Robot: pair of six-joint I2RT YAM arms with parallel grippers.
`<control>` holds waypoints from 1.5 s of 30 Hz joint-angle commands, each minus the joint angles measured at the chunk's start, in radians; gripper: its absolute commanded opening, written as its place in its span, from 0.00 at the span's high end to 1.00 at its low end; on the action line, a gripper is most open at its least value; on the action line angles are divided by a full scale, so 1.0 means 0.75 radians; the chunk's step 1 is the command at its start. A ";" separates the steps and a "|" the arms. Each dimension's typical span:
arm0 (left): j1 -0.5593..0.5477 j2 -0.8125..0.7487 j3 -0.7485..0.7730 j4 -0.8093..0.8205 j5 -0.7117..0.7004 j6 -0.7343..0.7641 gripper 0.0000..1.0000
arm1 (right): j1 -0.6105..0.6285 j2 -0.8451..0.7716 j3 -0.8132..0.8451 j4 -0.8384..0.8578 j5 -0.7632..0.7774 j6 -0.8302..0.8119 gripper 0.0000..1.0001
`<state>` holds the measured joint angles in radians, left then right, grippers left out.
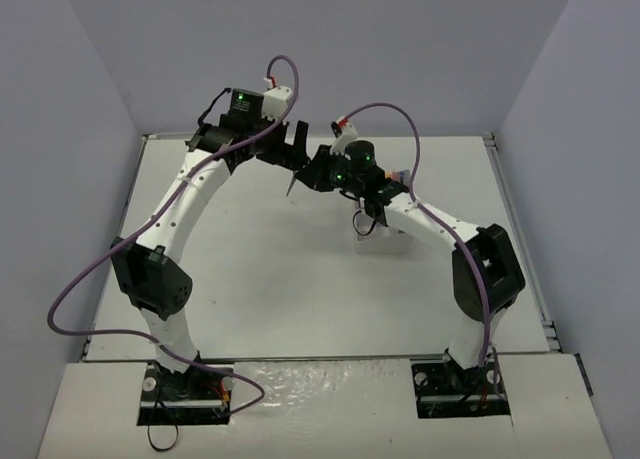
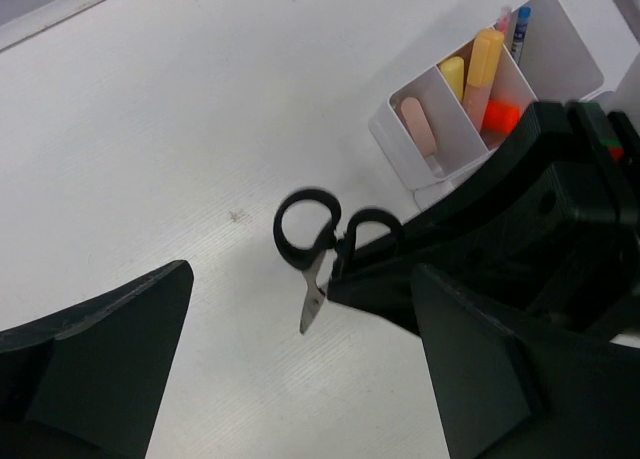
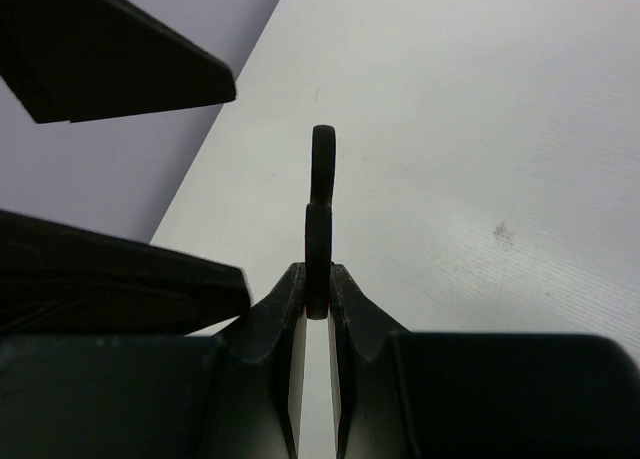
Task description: Sort the stationery into containers
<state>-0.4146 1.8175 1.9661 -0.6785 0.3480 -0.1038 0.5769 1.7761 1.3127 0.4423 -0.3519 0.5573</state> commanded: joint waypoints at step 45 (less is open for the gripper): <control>0.357 -0.270 -0.288 0.027 -0.045 0.095 0.03 | -0.257 -0.568 -0.493 -0.455 0.642 -0.354 0.45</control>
<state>-0.1686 1.6816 1.7363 -0.7060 0.3134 -0.0511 0.3912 1.3725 0.9161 0.0449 0.0909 0.2923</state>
